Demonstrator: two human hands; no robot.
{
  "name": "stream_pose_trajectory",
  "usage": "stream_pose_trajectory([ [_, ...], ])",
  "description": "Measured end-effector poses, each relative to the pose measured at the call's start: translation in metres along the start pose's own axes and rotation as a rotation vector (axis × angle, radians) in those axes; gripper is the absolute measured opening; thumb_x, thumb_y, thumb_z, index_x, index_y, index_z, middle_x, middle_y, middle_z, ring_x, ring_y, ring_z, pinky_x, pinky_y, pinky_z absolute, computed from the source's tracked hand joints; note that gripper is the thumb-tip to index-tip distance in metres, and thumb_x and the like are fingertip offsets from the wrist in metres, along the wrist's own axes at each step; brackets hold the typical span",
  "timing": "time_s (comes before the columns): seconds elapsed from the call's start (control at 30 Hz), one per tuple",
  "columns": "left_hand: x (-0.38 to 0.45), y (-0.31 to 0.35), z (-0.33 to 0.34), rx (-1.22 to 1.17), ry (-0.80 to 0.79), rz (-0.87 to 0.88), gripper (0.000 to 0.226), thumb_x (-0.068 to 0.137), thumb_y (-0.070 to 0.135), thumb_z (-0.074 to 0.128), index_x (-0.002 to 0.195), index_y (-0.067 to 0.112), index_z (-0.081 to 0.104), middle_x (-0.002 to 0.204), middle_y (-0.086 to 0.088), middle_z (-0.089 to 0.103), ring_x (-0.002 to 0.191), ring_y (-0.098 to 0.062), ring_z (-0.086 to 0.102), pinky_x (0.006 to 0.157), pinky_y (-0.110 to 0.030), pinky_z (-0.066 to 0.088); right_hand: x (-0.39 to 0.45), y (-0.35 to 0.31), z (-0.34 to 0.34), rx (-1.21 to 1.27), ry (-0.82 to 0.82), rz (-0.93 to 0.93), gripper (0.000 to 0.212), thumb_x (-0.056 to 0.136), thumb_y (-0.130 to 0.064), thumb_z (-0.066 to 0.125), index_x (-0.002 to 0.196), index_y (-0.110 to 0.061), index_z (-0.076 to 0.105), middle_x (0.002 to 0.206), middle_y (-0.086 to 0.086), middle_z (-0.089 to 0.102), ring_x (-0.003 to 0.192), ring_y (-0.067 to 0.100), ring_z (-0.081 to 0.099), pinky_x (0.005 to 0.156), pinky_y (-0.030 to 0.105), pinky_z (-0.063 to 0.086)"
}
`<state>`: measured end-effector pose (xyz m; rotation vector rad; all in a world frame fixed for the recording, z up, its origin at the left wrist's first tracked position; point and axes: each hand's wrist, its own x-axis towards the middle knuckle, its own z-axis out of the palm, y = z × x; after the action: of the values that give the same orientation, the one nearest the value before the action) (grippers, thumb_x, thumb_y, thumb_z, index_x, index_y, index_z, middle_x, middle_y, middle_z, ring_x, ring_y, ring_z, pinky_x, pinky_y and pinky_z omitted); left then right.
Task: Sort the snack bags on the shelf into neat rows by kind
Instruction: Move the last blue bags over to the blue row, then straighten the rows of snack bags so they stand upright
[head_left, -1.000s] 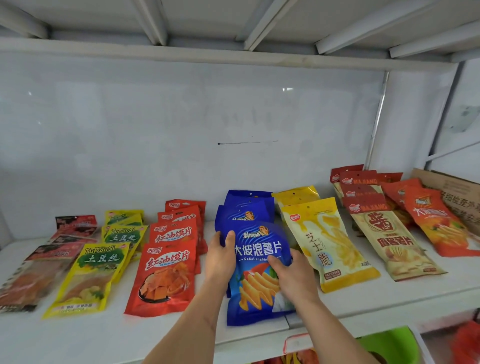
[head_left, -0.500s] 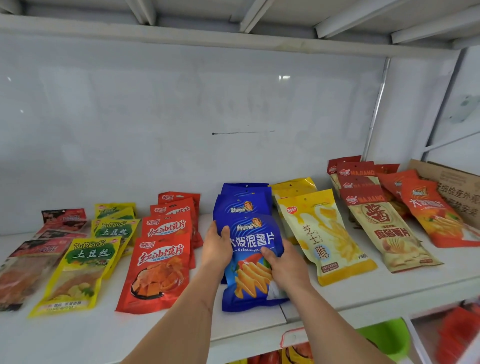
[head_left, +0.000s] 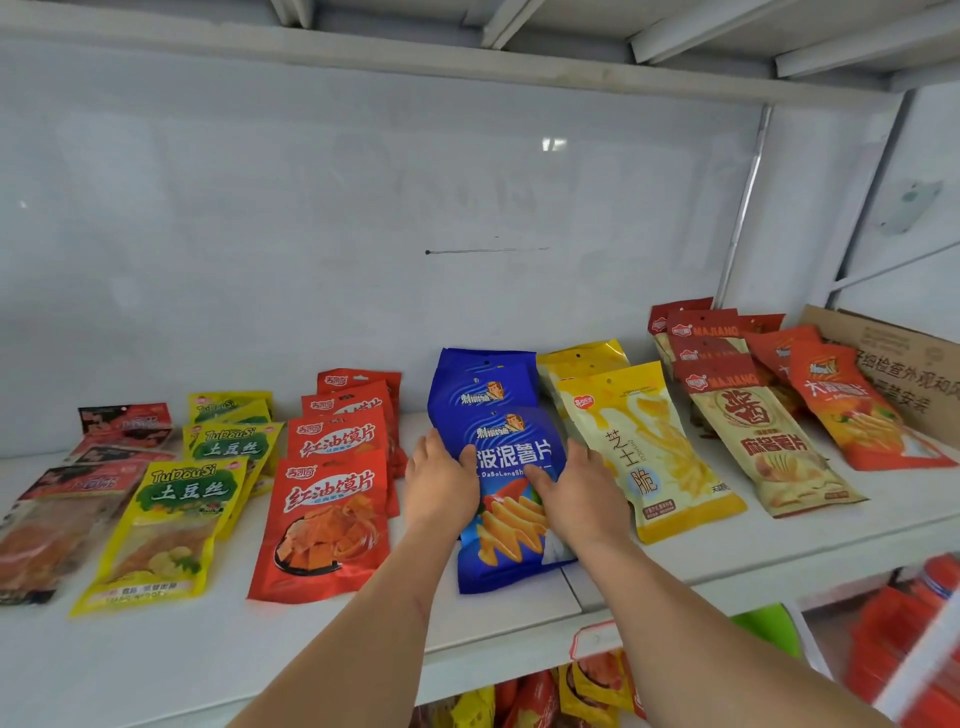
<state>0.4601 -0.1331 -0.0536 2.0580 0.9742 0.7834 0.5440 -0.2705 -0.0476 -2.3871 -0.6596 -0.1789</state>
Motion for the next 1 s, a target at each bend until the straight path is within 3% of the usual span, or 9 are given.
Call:
stream_pose_trajectory([
  [0.13,-0.003,-0.005,-0.017,0.216,-0.007,0.139,0.049,0.103,0.04,0.043,0.143,0.011,0.041,0.145,-0.008,0.048,0.132,-0.027,0.046,0.105,-0.044,0.046,-0.002,-0.014,-0.006,-0.186,0.113,-0.079,0.068,0.092,-0.061,0.051,0.141,-0.017,0.038,0.137,0.006,0.051,0.125,0.023,0.049,0.095,0.036,0.044],
  [0.4,-0.007,-0.024,-0.065,0.511,0.068,0.322,0.037,0.105,0.034,0.037,0.133,0.017,0.053,0.135,-0.004,0.057,0.124,-0.024,0.052,0.098,-0.038,0.045,-0.017,-0.055,0.005,-0.179,0.158,-0.204,0.052,0.097,-0.049,0.049,0.138,-0.018,0.044,0.14,0.006,0.05,0.128,0.024,0.046,0.1,0.038,0.043],
  [0.53,-0.003,-0.032,-0.103,0.552,0.165,0.276,0.033,0.102,0.029,0.041,0.124,0.015,0.06,0.126,-0.007,0.062,0.117,-0.03,0.056,0.094,-0.041,0.045,-0.021,-0.094,0.017,-0.108,0.111,-0.312,0.046,0.099,-0.042,0.049,0.137,-0.017,0.048,0.141,0.006,0.051,0.128,0.028,0.045,0.101,0.042,0.039],
  [0.73,-0.002,-0.067,-0.169,0.58,0.242,0.185,0.034,0.101,0.027,0.04,0.127,0.016,0.06,0.129,-0.006,0.061,0.117,-0.03,0.055,0.087,-0.041,0.047,-0.039,-0.167,0.046,0.049,0.027,-0.473,0.042,0.1,-0.037,0.047,0.136,-0.016,0.052,0.136,0.008,0.054,0.124,0.03,0.049,0.098,0.04,0.039],
  [1.0,0.025,-0.133,-0.266,0.469,0.327,0.042,0.04,0.099,0.029,0.047,0.135,0.013,0.056,0.138,-0.013,0.055,0.125,-0.035,0.05,0.099,-0.043,0.042,-0.059,-0.274,0.102,0.318,-0.196,-0.502,0.044,0.101,-0.033,0.049,0.139,-0.01,0.049,0.139,0.011,0.053,0.129,0.028,0.048,0.106,0.037,0.039],
])
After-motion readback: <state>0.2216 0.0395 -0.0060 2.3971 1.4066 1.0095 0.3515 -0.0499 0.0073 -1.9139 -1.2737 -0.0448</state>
